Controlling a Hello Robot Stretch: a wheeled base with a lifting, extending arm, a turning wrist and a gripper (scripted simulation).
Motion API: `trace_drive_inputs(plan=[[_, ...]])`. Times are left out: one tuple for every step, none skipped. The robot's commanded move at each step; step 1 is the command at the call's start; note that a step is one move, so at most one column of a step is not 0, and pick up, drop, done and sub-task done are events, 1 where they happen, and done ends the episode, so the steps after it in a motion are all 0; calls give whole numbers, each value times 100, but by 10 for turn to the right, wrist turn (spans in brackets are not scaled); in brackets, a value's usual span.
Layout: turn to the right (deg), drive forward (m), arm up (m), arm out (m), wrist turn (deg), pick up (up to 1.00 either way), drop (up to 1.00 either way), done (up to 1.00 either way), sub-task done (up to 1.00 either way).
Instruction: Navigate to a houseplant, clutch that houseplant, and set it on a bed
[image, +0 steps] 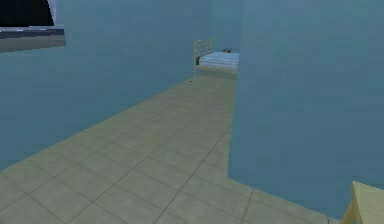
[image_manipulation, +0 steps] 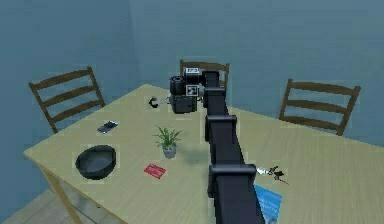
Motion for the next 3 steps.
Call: trace_drive_inputs(plan=[[0,0,-30,0,0,0,0,0,0],[0,0,0,0,0,100,0,0,0],[0,0,10,0,0,0,0,0,0]])
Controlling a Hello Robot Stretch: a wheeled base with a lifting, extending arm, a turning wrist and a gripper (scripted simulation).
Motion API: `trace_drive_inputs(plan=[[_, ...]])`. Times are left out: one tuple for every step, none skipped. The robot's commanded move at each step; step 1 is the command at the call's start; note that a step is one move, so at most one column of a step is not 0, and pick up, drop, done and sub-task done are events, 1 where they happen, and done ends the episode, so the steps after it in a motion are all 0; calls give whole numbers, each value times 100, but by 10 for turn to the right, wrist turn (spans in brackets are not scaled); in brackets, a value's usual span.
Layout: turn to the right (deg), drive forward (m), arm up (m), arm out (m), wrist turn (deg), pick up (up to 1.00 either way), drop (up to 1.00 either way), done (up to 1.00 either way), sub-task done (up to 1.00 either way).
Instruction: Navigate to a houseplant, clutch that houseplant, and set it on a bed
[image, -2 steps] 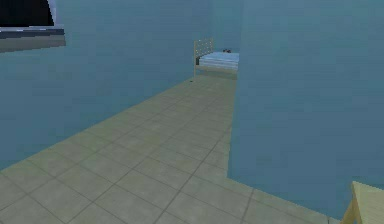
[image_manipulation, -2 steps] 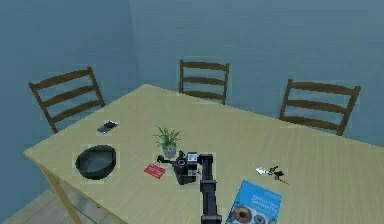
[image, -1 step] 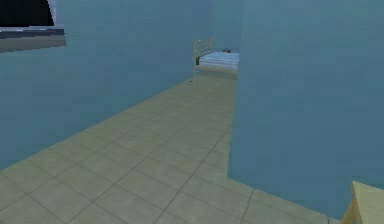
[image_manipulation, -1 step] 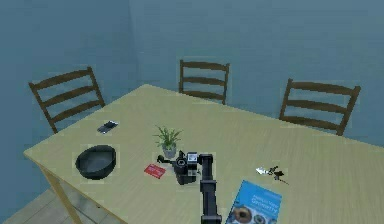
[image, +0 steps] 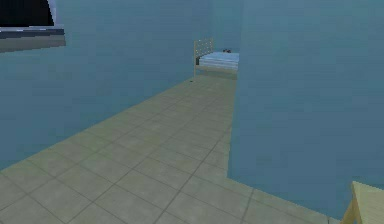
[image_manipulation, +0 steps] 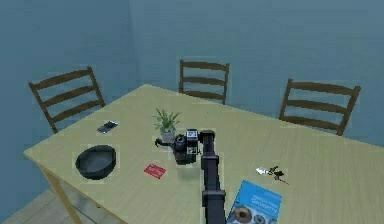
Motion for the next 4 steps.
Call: trace_drive_inputs(plan=[[0,0,26,0,0,0,0,0,0],[0,0,0,0,-450,0,0,0,0],[0,0,0,0,-450,0,0,0,0],[0,0,0,0,-210,0,0,0,0]])
